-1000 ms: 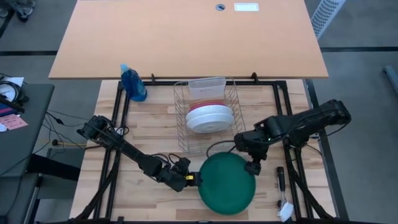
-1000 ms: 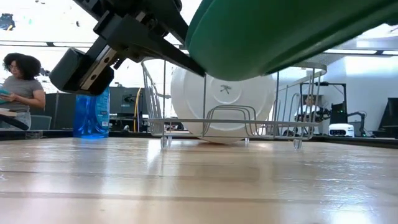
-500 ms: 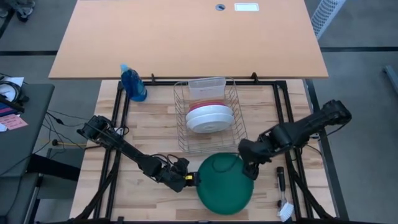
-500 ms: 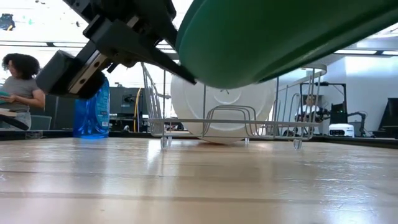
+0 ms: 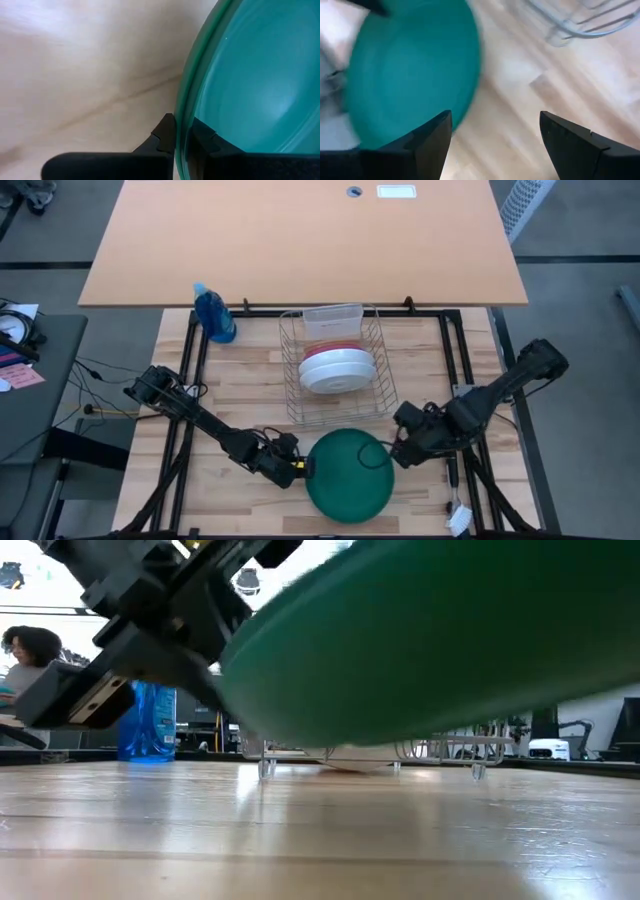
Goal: Sort dishes
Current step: Put the green plate in the dish rack
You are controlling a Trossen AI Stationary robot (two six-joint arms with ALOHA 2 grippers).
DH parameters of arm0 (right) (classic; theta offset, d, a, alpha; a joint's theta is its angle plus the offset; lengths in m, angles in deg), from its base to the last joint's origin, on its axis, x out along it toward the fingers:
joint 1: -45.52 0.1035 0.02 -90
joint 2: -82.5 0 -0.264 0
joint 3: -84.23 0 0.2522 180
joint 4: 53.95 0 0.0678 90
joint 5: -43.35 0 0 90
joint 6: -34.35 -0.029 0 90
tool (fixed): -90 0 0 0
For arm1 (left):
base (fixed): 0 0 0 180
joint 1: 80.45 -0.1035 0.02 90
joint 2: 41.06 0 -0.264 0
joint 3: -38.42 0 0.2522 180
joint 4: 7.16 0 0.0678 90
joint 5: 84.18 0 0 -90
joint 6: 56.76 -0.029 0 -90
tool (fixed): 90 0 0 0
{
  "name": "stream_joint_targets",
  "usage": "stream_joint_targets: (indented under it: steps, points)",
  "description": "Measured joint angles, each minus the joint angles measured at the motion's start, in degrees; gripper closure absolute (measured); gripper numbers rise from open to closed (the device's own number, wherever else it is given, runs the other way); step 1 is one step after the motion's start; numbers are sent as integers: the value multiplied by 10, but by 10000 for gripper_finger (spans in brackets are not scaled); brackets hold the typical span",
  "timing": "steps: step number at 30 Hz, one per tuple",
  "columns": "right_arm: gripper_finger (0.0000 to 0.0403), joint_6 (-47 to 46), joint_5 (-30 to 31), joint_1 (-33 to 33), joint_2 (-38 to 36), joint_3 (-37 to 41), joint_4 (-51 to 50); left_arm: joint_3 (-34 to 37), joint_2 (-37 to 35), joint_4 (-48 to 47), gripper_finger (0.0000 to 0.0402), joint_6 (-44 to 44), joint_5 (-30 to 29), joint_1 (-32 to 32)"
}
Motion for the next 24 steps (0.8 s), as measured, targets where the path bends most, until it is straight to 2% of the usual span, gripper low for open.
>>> stream_joint_targets:
  steps: [7,13,20,24]
  points:
    - [101,-8,7,-14,30,99,125,1,0,-53,386,13,0,-1]
    - [102,66,42,-14,92,148,292,1,0,-59,387,13,0,-5]
    - [105,65,78,-5,161,150,311,1,0,-69,387,12,-1,-5]
    - [138,64,95,6,176,150,311,1,1,-71,386,11,1,-5]
